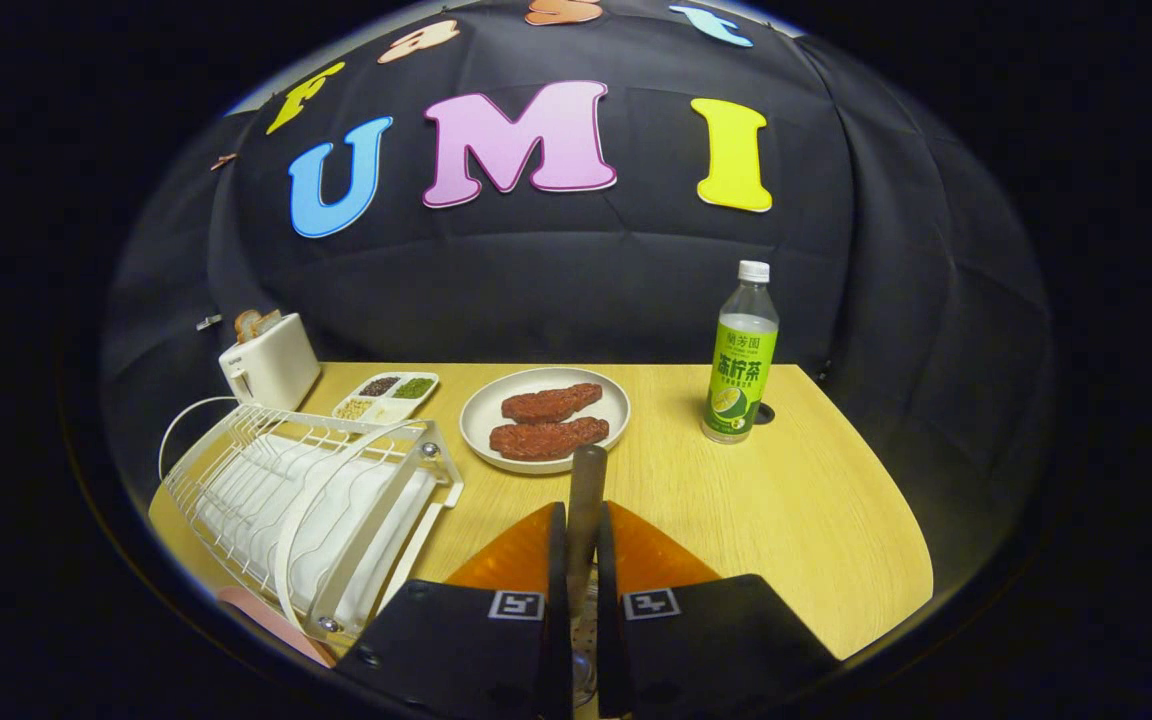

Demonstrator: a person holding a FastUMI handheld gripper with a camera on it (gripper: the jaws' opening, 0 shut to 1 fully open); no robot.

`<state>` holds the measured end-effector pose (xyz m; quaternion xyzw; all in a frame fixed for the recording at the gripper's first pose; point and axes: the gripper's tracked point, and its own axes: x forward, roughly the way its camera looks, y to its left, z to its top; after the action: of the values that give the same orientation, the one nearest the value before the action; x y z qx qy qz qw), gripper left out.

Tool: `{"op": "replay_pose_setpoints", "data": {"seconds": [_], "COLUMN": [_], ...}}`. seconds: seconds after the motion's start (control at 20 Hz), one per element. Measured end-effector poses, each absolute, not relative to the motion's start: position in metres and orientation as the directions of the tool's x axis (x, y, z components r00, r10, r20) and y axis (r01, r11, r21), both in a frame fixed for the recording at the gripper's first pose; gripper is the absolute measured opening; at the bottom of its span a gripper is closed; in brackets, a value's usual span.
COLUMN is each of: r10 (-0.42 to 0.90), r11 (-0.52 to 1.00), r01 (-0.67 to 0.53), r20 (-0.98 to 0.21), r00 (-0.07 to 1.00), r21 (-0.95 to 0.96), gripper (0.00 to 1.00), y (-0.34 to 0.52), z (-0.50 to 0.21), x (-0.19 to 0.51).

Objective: Take the plate from the dish rack, then take the spoon from the basket and place it into the plate.

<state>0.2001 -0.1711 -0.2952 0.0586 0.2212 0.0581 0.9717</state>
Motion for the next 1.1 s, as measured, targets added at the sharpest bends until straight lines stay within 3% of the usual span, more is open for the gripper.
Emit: {"op": "replay_pose_setpoints", "data": {"seconds": [0.4,0.8,1.1], "r10": [0.117,0.111,0.113], "r11": [0.992,0.990,0.973], "r01": [-0.090,-0.080,-0.052], "r20": [-0.370,-0.279,-0.266], "r00": [0.922,0.954,0.957], "r21": [0.088,0.119,0.224], "gripper": [0.09,0.09,0.09], "y": [-0.170,-0.177,-0.159], "z": [-0.268,-0.182,-0.117], "x": [0.194,0.186,0.140]}}
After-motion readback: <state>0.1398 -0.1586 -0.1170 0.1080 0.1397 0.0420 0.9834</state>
